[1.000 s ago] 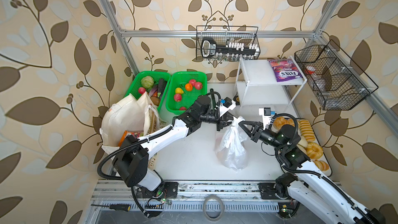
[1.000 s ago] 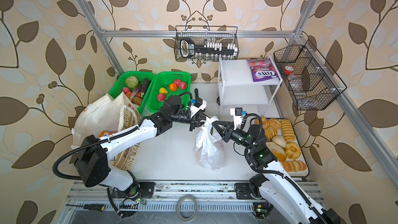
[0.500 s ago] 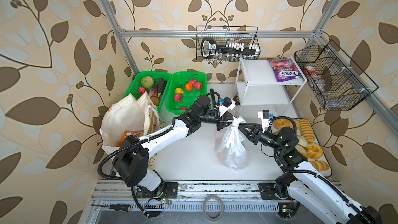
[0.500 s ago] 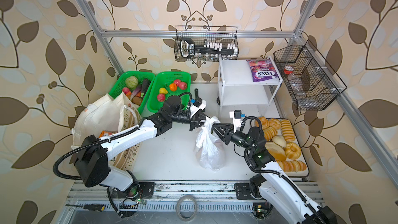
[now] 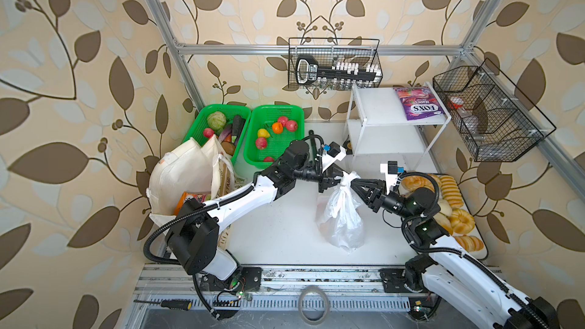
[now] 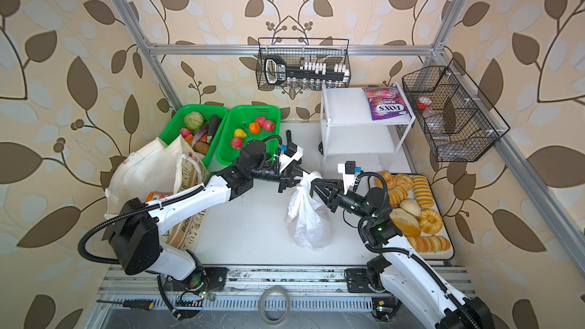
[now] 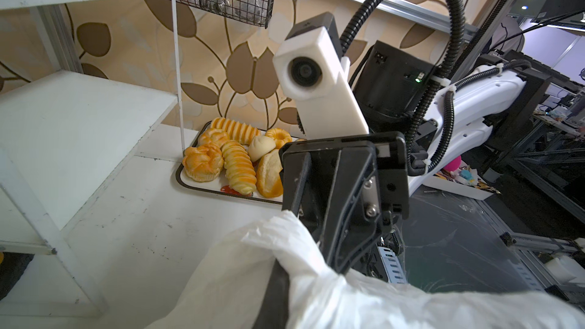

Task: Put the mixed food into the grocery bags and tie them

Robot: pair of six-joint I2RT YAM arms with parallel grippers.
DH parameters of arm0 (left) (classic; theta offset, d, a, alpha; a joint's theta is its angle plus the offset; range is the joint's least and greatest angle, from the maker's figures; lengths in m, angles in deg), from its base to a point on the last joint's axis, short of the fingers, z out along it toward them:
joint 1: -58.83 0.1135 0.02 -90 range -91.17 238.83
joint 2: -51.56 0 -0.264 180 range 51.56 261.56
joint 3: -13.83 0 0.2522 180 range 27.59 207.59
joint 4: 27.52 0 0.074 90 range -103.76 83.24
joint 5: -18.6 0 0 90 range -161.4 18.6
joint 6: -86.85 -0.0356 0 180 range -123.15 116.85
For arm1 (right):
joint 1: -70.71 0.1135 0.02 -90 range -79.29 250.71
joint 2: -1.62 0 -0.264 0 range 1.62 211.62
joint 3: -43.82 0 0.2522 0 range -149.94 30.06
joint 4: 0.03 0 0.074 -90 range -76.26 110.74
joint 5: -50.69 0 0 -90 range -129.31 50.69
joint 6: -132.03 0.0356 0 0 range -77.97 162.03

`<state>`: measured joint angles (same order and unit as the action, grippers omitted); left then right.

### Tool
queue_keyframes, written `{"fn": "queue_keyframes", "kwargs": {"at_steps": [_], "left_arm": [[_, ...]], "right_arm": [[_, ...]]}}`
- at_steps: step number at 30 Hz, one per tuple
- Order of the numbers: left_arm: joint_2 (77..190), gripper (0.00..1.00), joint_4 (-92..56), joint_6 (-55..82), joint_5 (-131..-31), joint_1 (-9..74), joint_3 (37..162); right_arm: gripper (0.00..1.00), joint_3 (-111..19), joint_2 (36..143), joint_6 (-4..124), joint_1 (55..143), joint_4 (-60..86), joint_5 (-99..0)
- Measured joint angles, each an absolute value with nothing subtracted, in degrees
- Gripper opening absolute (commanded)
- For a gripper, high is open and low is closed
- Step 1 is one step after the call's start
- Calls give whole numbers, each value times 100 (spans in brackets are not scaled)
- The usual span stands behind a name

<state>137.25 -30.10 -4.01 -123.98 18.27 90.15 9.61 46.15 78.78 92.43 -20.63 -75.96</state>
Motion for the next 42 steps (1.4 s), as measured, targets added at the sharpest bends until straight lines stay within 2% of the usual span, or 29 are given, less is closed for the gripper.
{"fn": "queue_keyframes", "kwargs": {"at_steps": [4,10,19,25,33,37,42], "left_arm": [[13725,0,-3038,-355,-12457,1825,9015],[13725,0,-3117,-288,-12542,1832,9018],[13725,0,-3095,-325,-12511,1786,9018],[13723,16,-2848,-526,-12393,1718,9015],[13723,38,-2536,-675,-12037,1764,9011],[13708,45,-2374,-760,-11866,1764,9004],[13336,62,-2096,-775,-11464,1764,8810]], "right_arm": [[21,961,4670,7668,9243,-2129,-7729],[0,961,4672,7345,9229,-2173,-7810],[0,1014,4165,7188,9223,-1626,-7659],[0,1012,3715,6932,9223,-807,-7550],[0,924,3686,6855,9216,-61,-7357],[0,782,3688,6864,9159,277,-7305],[0,579,3699,6879,9114,710,-7183]]}}
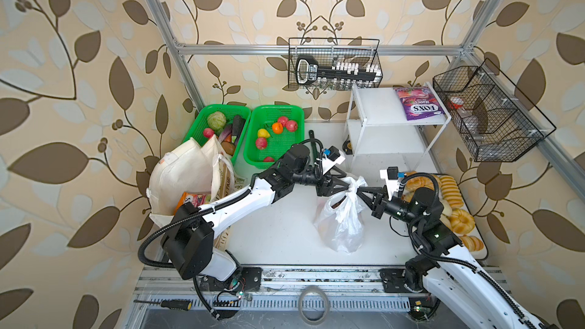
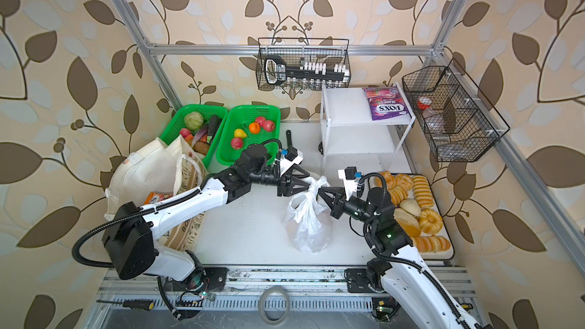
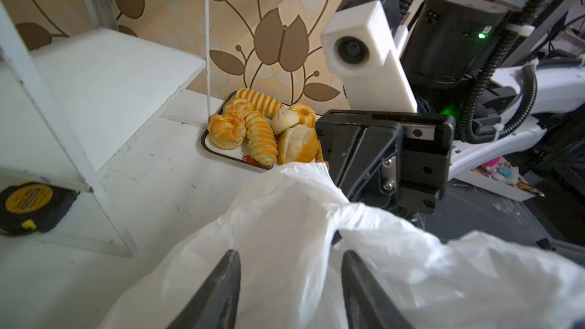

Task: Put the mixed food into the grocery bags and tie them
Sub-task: 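Open the left gripper, releasing the knot, and draw it back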

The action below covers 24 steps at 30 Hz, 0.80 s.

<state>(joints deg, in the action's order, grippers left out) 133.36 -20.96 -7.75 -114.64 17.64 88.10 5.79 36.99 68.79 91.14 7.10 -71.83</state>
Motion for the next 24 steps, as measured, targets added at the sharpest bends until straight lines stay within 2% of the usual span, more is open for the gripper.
{"fn": "queue_keyframes", "kwargs": {"at_steps": [5,14,18,24], "left_arm": [[12707,70,-1934,-758,-10944,1764,8572],[11662,72,-1294,-725,-10590,1661,8277],[11417,71,-667,-854,-10463,1093,8288],[11386,75,-13,-1046,-9659,363,8298]], "right_arm": [[0,553,3734,6927,9041,916,-7097],[0,474,3852,7043,9006,1073,-7034],[0,461,3890,7083,9006,1075,-7016],[0,456,3887,7139,9006,1073,-7014]]}}
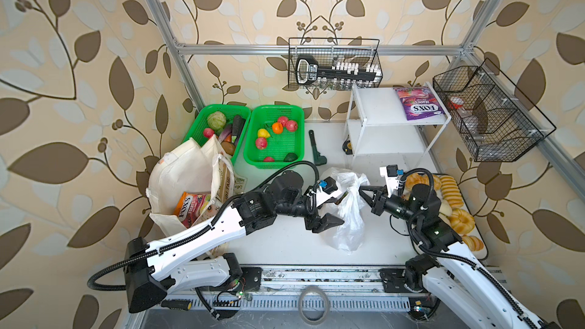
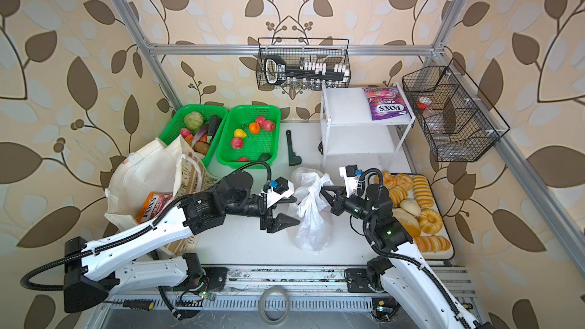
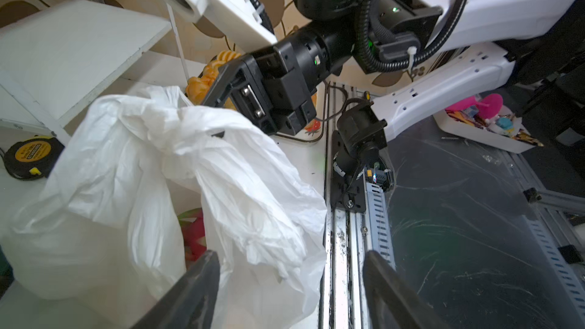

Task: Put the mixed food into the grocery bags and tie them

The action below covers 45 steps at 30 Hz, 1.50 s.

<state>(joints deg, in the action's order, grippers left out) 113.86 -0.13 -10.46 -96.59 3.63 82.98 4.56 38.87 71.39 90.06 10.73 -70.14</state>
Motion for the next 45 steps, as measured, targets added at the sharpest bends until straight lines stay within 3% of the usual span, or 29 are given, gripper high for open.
{"fn": "queue_keyframes", "kwargs": {"at_steps": [6,9,17,19,23,31,45], "left_arm": [[11686,71,153,-1199,-9281,304,8510],[11952,63,148,-1282,-9276,254,8694],[12084,8,155,-1453,-9486,254,8751],[12084,0,155,-1512,-9506,254,8764],[12064,0,146,-1494,-9303,254,8773],[11944,0,240,-786,-7836,374,8795],[11994,0,625,362,-7436,1051,9079]], "right_arm": [[0,452,3887,7181,9006,1073,-7016],[0,430,3885,7181,9006,1095,-7014],[0,380,3874,7181,9006,1110,-7014],[0,380,3872,7181,9006,1119,-7012],[0,345,3831,7183,9000,1305,-6966],[0,-173,3605,7177,8703,2314,-7150],[0,-787,3500,6689,7824,3930,-7635]]}}
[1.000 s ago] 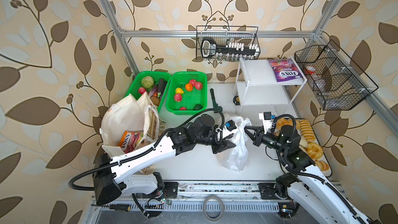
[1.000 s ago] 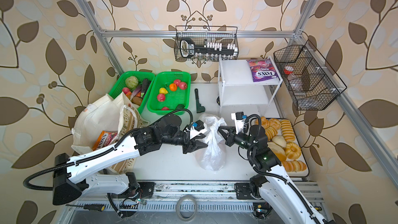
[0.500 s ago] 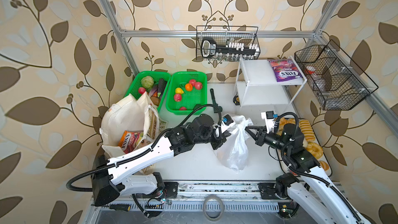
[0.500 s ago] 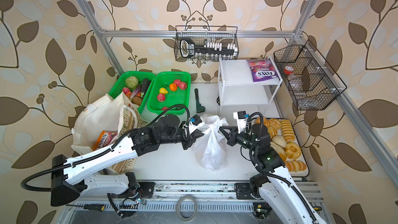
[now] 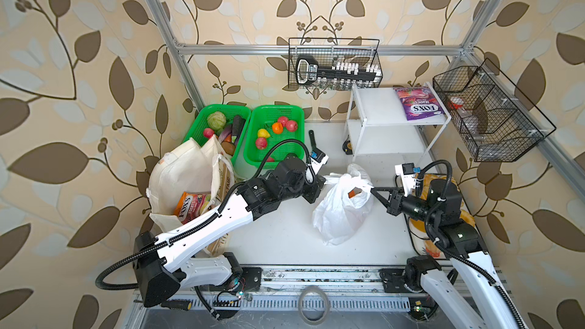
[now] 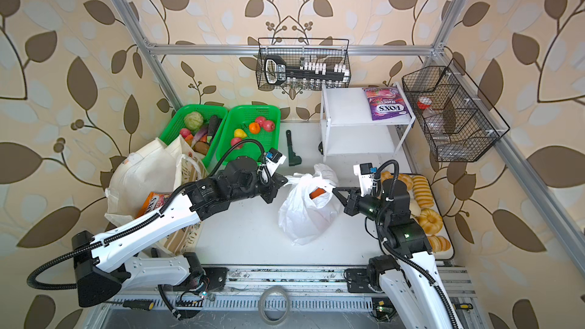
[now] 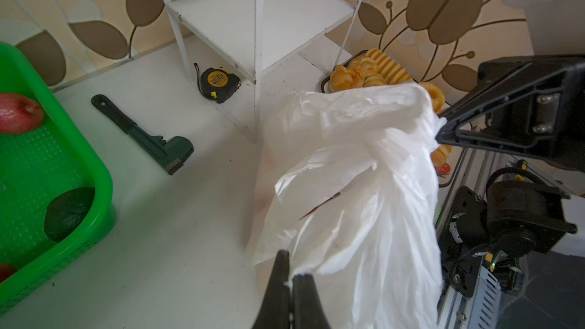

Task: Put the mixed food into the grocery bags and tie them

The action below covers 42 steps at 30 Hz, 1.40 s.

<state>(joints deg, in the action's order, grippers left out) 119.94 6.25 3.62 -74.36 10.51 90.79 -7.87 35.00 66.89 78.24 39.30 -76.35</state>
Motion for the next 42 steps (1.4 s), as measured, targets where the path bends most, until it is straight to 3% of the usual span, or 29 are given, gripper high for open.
{"fn": "queue_keyframes", "kwargs": {"at_steps": [15,20,26,28,33,42], "left_arm": [[12119,0,1226,807,-7080,1316,9083],[12147,0,1163,831,-7416,1395,9004],[12392,0,1091,914,-7972,1406,9002],[12486,0,1093,914,-8074,1406,9002],[12545,0,1095,914,-8216,1406,9007],[12545,0,1086,914,-8341,1406,9009]], "right_arm": [[0,-842,3686,6527,7726,4349,-6503],[1,-295,3682,7120,7664,3322,-7301],[19,-20,3658,7647,7662,2509,-8184],[20,-20,3656,7706,7664,2319,-8387],[20,-20,3734,7808,7664,2124,-8636],[33,11,3857,8016,7745,1770,-8686]]}}
